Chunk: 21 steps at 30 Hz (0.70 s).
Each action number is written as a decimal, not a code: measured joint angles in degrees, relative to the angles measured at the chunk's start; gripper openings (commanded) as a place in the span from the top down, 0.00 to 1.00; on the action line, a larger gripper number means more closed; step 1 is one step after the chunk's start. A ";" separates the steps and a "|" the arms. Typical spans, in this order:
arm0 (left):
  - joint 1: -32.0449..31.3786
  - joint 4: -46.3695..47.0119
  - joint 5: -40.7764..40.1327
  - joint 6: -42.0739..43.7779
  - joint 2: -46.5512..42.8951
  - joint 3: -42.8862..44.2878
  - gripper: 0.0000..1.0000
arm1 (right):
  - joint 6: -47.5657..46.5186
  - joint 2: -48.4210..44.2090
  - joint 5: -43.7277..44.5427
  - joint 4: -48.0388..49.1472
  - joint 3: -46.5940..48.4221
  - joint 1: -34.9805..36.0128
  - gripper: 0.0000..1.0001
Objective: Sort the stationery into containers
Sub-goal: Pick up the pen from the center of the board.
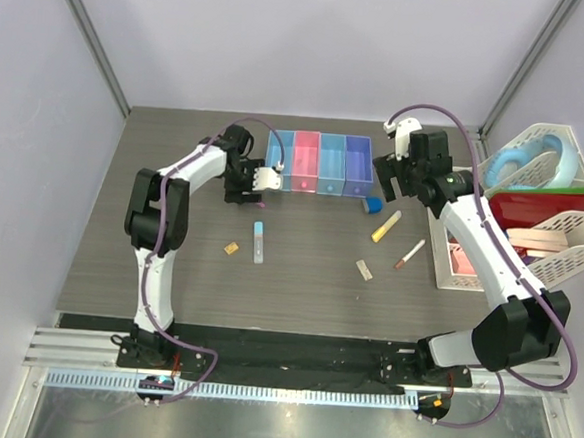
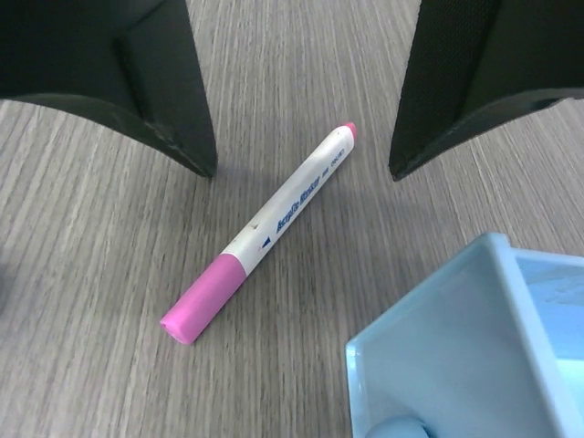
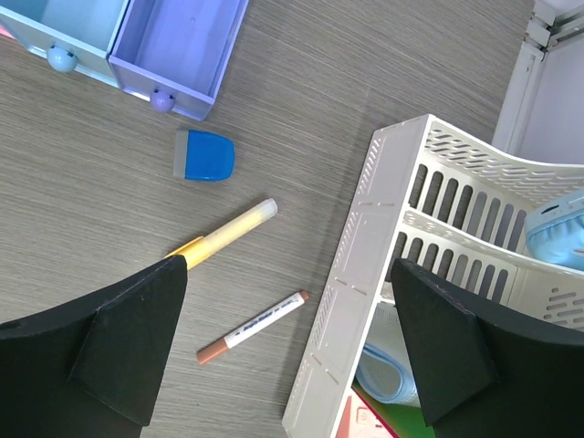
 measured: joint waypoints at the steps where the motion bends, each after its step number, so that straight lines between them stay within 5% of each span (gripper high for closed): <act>1: 0.04 0.13 0.04 0.02 0.00 -0.13 0.44 | 0.00 0.00 -0.15 0.00 -0.04 0.00 0.00; 4: 0.04 0.31 -0.02 -0.24 0.22 -0.35 0.72 | -0.87 0.02 -0.59 0.00 -0.61 0.00 0.01; 7: 0.04 0.28 0.04 -0.31 0.68 -0.35 0.81 | -3.13 0.02 -0.81 0.04 -2.16 0.00 0.00; 9: 0.04 0.15 0.09 -0.35 0.74 -0.37 0.98 | -5.11 0.11 -0.81 -0.11 -3.56 0.00 0.00; 21: 0.09 -3.28 0.72 -3.74 -0.35 -0.74 1.00 | -25.29 0.13 -3.37 -5.97 -10.45 -0.02 0.00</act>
